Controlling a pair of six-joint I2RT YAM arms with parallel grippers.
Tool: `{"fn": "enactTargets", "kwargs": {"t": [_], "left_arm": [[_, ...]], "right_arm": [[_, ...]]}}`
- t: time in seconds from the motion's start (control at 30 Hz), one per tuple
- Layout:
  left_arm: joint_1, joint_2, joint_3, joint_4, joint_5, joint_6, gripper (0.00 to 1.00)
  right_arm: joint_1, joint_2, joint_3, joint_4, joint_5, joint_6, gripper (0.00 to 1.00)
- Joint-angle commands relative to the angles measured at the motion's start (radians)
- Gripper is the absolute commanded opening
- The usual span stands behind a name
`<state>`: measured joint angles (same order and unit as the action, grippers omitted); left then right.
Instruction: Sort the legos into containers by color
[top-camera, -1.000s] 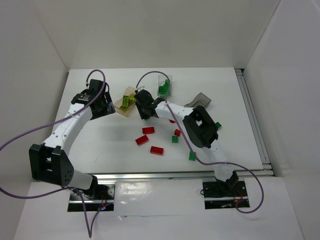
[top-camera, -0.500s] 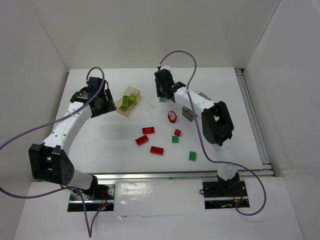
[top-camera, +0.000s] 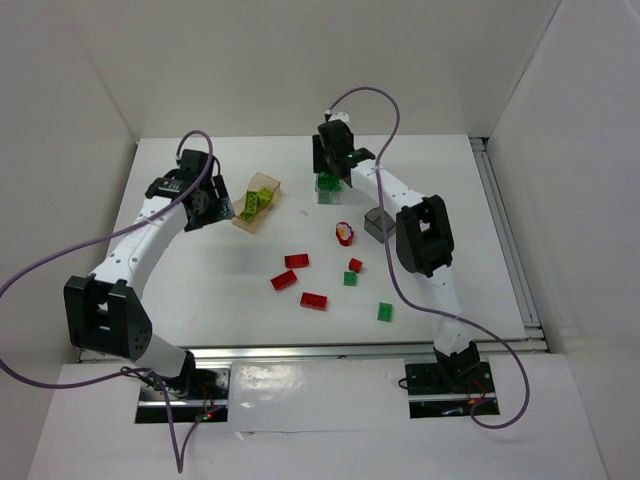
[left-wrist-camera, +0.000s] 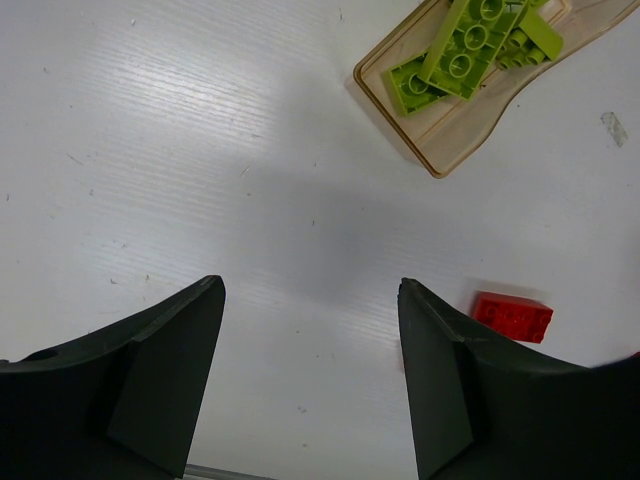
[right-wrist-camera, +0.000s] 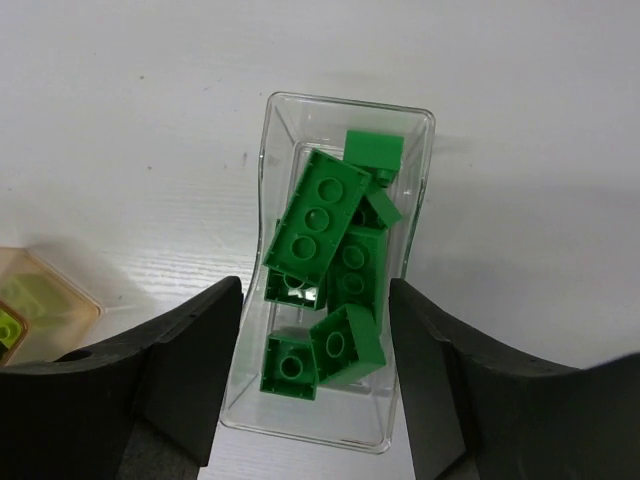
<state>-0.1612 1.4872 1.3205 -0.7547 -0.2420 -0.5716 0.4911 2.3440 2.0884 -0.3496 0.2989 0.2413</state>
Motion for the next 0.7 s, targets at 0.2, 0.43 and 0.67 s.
{"fn": "enactTargets", "kwargs": {"t": [0.2,0.43,0.67], "left_arm": [[0.005,-0.034,0.016,0.006,0.003,0.024,0.80],[0.005,-0.035,-0.004,0.006,0.030,0.024,0.80],[-0.023,-0.035,-0.004,0.015,0.040,0.024,0.80]], "right_arm": [[0.013,-0.467,-0.470,0.150,0.066,0.035,0.50],[0.033,-0.774,-0.916,0.089,0.057,0.183,0.41],[0.116,-0.919,-1.185,-0.119,0.011,0.449,0.76]]}}
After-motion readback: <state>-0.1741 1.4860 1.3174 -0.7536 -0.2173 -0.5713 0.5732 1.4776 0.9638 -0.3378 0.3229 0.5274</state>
